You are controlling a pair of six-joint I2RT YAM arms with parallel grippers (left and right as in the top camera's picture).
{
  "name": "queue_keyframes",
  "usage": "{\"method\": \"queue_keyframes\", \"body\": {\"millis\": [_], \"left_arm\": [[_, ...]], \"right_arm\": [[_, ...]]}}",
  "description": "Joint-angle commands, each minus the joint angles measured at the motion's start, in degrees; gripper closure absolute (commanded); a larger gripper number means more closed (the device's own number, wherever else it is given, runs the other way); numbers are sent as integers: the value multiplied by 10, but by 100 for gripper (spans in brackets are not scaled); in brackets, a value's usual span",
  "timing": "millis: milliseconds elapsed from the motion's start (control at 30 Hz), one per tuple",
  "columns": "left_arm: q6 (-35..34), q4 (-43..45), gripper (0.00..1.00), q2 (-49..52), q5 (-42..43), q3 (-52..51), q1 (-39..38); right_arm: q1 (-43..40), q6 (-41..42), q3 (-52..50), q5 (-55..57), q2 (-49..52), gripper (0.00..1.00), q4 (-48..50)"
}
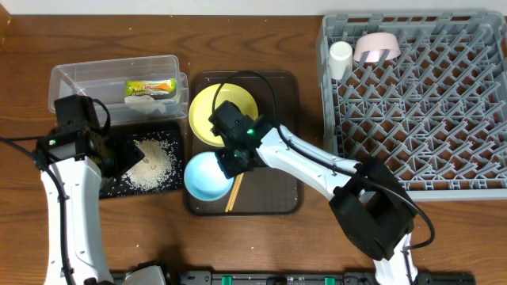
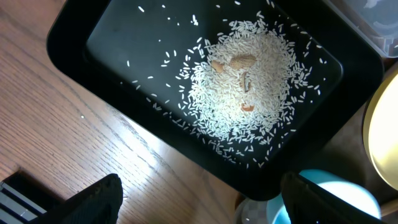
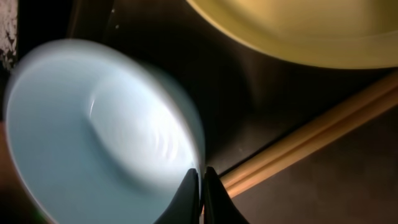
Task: Sort waste into correct bins and load items into the dishwasher rack
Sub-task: 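Lift the light-blue bowl with the right gripper and carry it to the rack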
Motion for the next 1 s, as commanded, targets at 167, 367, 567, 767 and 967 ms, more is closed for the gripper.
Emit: {"method": "queue_keyframes", "body": {"millis": [167, 367, 567, 767, 967], "left_arm": [[-7, -3, 16, -2, -6, -6, 3], [-7, -3, 16, -2, -6, -6, 3], [-7, -3, 16, -2, -7, -6, 3], [-7, -3, 16, -2, -7, -6, 3], [-7, -3, 16, -2, -7, -6, 3]], "right_arm": [[-4, 17, -2, 26, 6, 99, -2], [-10, 7, 8, 33, -1, 99, 0], [-54, -21, 25, 87, -76, 99, -13], [-122, -82, 25, 197, -176, 99, -22], [-211, -192, 25, 402, -246, 99, -7]]}}
